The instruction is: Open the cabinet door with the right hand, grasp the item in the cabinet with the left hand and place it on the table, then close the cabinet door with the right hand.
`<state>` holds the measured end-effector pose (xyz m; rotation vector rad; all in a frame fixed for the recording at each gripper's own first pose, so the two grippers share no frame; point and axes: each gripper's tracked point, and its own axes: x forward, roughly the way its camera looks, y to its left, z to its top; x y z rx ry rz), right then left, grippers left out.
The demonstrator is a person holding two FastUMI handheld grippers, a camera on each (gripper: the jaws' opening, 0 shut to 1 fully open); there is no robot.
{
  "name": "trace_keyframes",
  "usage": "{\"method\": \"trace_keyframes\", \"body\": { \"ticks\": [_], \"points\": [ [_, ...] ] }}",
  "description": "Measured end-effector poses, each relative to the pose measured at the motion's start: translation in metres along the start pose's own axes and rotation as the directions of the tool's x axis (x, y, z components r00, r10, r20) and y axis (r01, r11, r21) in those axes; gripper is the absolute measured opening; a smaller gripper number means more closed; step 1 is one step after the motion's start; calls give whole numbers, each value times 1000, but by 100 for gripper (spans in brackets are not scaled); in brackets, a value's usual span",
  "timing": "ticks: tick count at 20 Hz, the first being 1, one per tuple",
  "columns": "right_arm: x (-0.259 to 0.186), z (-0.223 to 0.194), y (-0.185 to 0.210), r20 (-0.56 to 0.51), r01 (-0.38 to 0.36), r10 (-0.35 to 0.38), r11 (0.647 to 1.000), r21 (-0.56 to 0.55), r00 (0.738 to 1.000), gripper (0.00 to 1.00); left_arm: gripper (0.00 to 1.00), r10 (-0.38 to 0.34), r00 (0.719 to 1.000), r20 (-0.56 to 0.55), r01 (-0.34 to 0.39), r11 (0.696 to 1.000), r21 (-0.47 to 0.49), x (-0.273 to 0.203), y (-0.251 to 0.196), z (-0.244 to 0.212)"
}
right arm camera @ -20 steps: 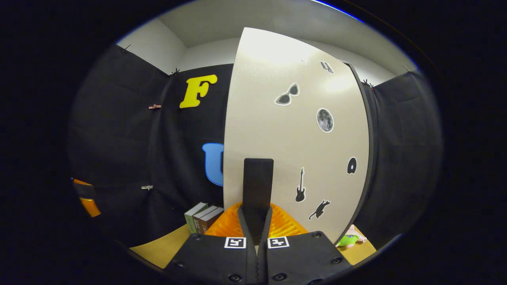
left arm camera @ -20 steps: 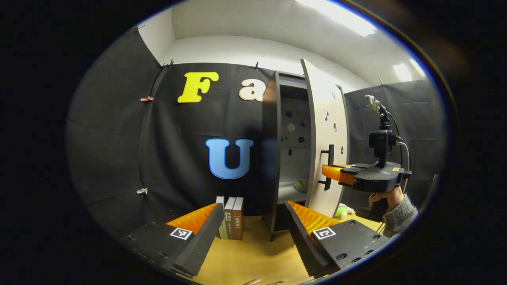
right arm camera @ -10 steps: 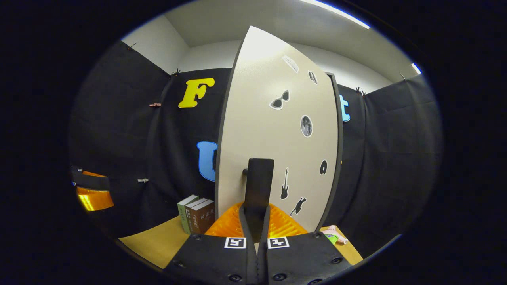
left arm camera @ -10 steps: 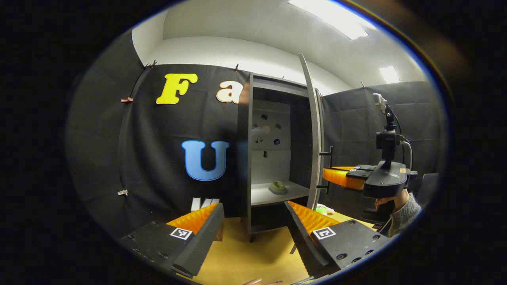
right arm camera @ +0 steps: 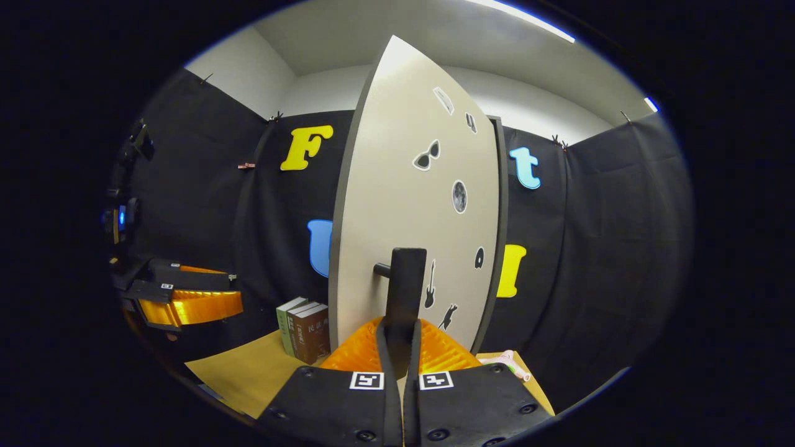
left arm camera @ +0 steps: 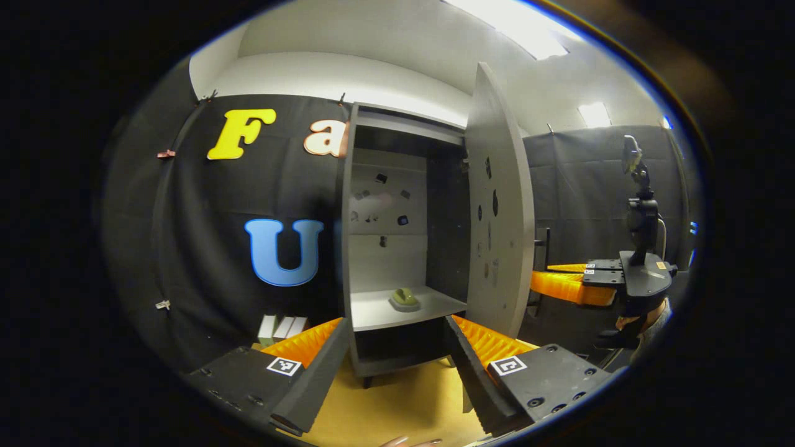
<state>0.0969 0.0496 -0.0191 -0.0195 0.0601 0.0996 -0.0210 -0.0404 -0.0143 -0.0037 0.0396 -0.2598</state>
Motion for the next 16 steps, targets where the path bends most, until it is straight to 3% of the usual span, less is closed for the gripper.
{"method": "trace_keyframes", "body": {
  "ticks": [5,8,10,12,15,16],
  "points": [
    [-6,1,-24,13,72,-71,994,-84,997,9,95,-119,993,-2,119,993,9,36,-45,-2],
    [-17,-18,-45,-74,110,-123,981,-161,990,20,95,-184,983,-15,184,983,-5,55,-67,-8],
    [-25,-4,-52,-43,122,-132,976,-183,990,26,95,-212,977,-21,212,977,-9,65,-79,-8],
    [-27,-2,-61,-22,127,-133,978,-167,991,25,95,-228,973,-24,228,974,-7,75,-86,-11],
    [-26,-6,-69,-5,129,-130,988,-87,992,49,95,-227,974,-19,227,974,5,89,-93,-8],
    [-25,-7,-73,-7,142,-143,987,-71,990,65,95,-225,974,-16,225,974,7,93,-95,-6]
  ]
}}
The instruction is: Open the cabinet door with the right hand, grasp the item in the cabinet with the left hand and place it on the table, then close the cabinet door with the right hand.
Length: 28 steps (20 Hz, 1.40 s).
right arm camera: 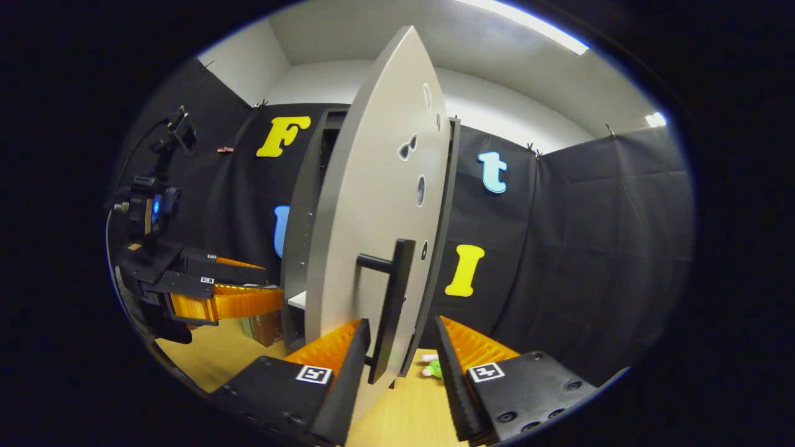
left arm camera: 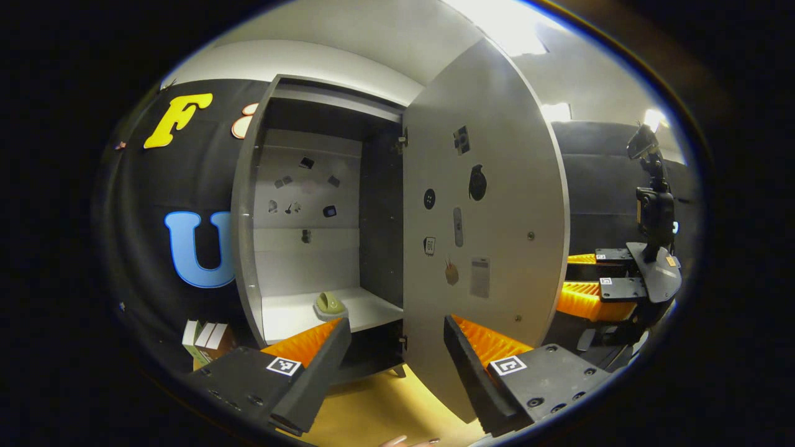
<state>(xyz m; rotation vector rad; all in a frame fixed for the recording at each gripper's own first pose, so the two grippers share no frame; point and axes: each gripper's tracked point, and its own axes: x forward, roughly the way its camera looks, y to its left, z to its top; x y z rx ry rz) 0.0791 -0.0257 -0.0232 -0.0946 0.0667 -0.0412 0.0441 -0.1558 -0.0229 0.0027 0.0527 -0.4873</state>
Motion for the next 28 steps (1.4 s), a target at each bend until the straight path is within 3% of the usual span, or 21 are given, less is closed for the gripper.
{"method": "trace_keyframes", "body": {
  "ticks": [2,6,9,18,25,28],
  "points": [
    [3,-2,-6,-4,-8,8,1000,26,1000,82,95,4,1000,1,-4,1000,-2,10,-1,0],
    [-1,3,-6,25,-43,42,999,24,999,87,95,18,1000,-5,-18,1000,-9,29,-2,0],
    [-7,5,-18,40,-51,49,997,59,998,88,95,40,999,-5,-40,999,-17,46,0,0],
    [-4,0,-40,56,-88,83,992,87,995,90,95,198,980,-22,-199,978,-55,107,53,-2],
    [-1,-9,-88,58,-94,86,984,152,995,86,95,284,959,-21,-285,958,-34,157,75,-3],
    [1,-10,-85,70,-161,151,970,182,986,86,94,318,947,-46,-319,948,-18,180,87,-13]
  ]
}}
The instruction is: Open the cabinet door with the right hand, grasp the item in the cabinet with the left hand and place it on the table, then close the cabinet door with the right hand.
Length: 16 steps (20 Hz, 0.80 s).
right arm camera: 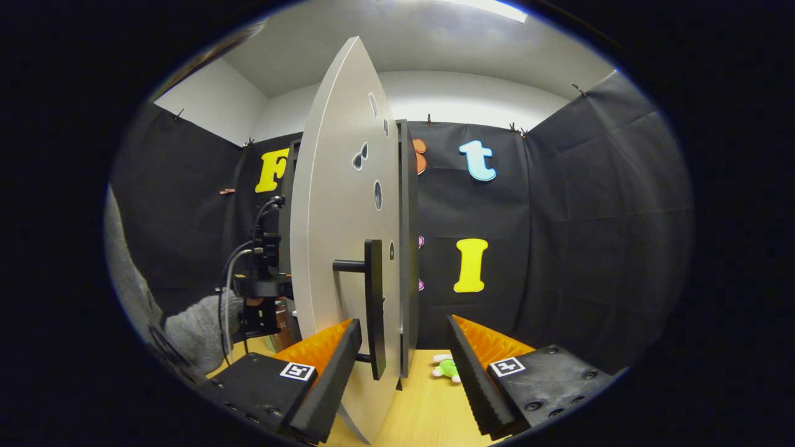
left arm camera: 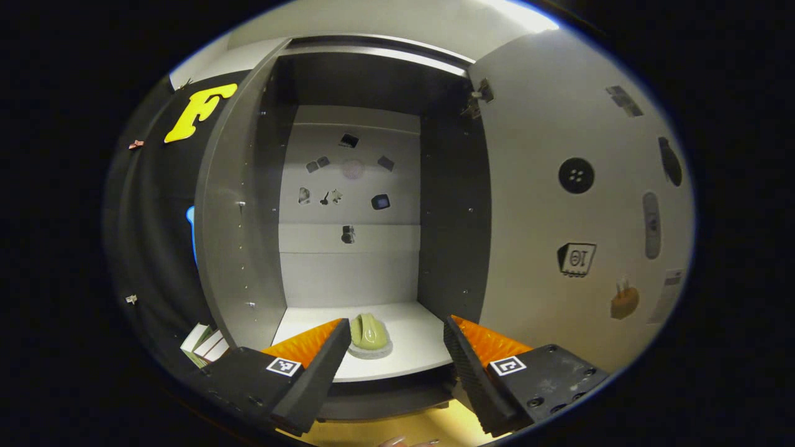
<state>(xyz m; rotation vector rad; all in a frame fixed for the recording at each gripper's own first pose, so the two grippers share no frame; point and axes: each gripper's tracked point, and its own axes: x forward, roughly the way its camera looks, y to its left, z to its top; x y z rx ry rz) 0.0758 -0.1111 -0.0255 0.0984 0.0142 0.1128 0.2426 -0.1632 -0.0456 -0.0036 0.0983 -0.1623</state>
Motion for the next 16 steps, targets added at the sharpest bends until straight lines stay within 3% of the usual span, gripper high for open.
{"method": "trace_keyframes", "body": {
  "ticks": [4,8,11,16],
  "points": [
    [-1,-2,-3,0,-77,78,997,-20,997,86,95,25,999,-36,-25,1000,-13,41,7,-12],
    [-23,-7,-25,10,-49,49,998,-43,999,88,95,42,988,-152,-52,997,-61,91,27,-37],
    [-35,-6,-47,41,11,-10,999,-30,999,90,94,45,977,-209,-60,996,-67,120,34,-47],
    [-41,-33,-116,-27,239,-242,967,-85,970,91,90,87,949,-303,-96,995,-15,146,47,-71]
  ]
}}
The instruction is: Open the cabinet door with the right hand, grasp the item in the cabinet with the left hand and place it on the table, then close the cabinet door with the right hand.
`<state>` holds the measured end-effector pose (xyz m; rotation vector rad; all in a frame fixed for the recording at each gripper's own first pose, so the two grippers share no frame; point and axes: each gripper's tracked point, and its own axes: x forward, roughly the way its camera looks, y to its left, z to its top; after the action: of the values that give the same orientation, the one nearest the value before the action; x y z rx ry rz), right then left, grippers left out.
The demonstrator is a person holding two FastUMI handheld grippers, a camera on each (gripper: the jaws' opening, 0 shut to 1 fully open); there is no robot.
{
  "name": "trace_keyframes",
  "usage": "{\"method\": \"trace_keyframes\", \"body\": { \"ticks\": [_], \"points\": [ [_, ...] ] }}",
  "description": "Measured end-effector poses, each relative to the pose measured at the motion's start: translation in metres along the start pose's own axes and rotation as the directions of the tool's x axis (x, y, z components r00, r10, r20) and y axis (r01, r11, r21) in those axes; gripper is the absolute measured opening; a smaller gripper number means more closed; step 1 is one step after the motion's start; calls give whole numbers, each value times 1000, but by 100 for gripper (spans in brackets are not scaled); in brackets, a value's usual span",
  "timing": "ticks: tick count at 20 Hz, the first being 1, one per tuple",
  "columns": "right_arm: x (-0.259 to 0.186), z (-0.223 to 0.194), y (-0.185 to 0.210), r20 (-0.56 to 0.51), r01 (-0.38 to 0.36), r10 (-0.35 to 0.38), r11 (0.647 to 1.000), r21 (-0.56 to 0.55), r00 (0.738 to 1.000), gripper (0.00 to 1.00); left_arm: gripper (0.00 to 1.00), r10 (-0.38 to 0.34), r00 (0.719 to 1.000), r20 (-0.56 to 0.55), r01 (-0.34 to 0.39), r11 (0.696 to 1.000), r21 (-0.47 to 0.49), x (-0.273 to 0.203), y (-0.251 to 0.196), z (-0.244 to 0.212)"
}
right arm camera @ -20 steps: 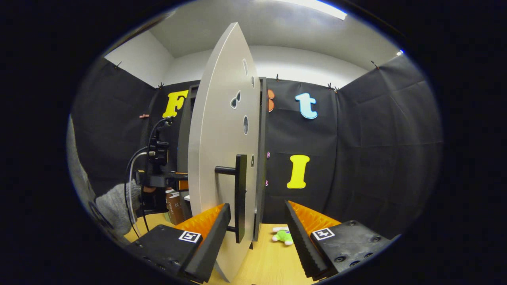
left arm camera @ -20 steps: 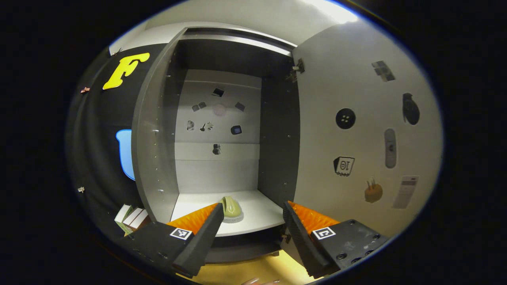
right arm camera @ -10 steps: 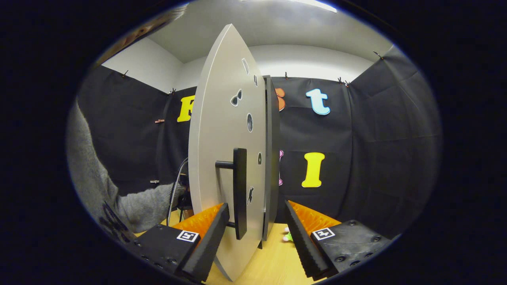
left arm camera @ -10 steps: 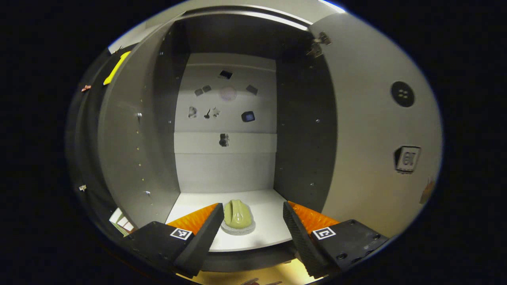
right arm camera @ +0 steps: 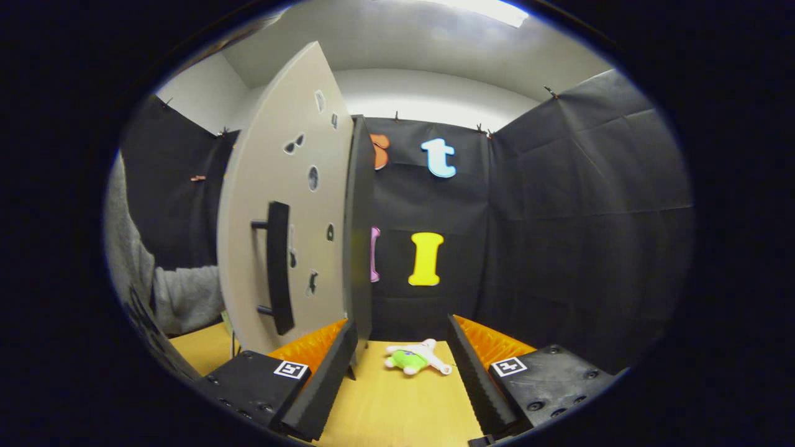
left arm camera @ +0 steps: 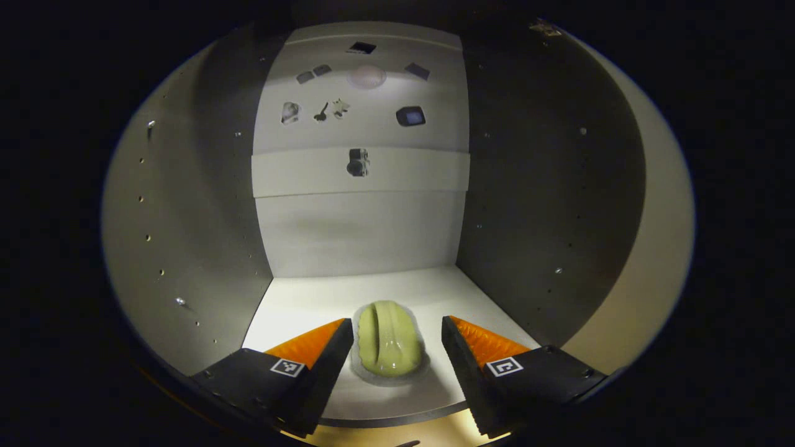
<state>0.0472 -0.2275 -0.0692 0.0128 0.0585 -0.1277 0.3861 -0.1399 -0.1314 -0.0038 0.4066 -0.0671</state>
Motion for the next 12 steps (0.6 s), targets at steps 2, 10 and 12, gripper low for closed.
{"method": "trace_keyframes", "body": {
  "ticks": [2,10,12],
  "points": [
    [3,-10,-9,-27,37,-38,999,-28,999,91,90,19,1000,-23,-19,1000,-1,10,4,-6],
    [28,-37,-30,-79,102,-108,992,-72,991,91,47,83,990,-113,-85,996,-17,39,20,-12],
    [33,-45,-30,-103,105,-116,989,-104,988,91,29,134,981,-142,-132,991,24,39,27,-14]
  ]
}}
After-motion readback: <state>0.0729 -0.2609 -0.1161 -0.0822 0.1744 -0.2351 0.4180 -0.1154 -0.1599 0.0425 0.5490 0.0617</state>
